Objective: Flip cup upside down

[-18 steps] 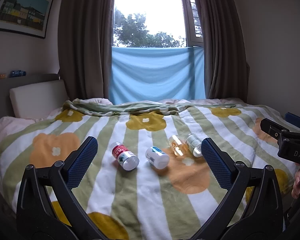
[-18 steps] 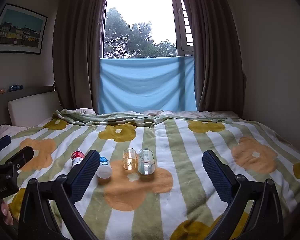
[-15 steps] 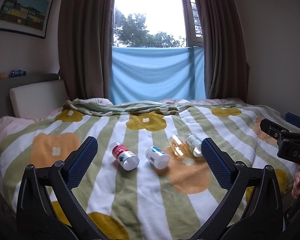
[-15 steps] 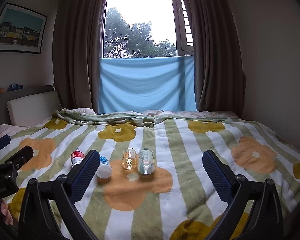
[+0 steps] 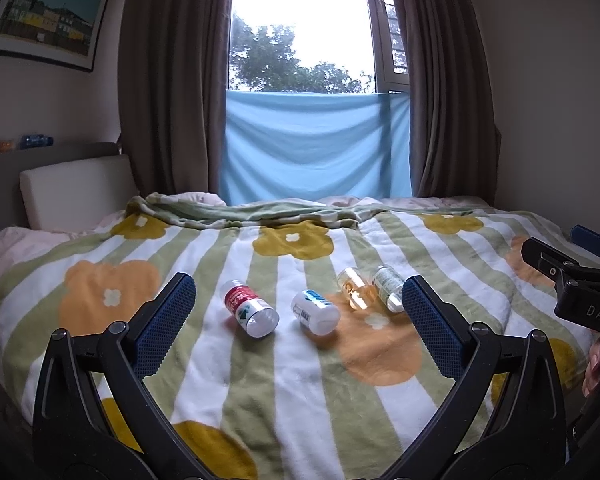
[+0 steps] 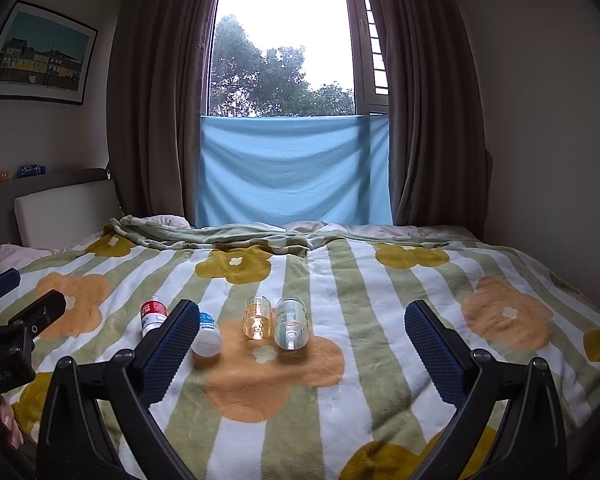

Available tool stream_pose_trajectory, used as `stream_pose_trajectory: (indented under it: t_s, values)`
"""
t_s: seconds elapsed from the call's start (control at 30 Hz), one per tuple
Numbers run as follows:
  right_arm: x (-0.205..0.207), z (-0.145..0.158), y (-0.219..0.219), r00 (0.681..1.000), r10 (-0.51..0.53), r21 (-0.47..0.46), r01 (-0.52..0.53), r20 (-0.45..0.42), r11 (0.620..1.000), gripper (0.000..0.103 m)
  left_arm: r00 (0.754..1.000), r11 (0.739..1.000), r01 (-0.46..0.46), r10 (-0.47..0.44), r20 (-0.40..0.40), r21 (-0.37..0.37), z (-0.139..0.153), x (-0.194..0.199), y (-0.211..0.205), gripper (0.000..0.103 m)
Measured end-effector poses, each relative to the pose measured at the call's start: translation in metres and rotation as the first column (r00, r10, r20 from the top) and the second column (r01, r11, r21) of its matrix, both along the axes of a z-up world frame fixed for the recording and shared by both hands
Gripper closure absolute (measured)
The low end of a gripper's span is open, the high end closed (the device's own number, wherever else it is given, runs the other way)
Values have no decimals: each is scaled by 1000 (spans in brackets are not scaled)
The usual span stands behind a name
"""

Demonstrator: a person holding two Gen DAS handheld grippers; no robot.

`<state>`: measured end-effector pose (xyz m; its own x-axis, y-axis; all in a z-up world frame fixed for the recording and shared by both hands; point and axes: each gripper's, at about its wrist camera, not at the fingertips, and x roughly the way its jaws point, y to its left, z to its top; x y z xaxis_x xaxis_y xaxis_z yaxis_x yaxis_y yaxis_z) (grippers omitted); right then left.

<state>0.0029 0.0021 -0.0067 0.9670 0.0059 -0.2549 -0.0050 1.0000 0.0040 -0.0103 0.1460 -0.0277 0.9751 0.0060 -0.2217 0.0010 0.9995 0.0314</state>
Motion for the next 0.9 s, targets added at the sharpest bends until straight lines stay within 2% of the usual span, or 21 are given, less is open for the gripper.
stream_pose_trajectory:
  t_s: [0.9]
  values:
    - [-1,-2,3,1000,-4,-8,4,-5,1000,1,1000,1000,13,-13,-22,-6,0,2,-4,0]
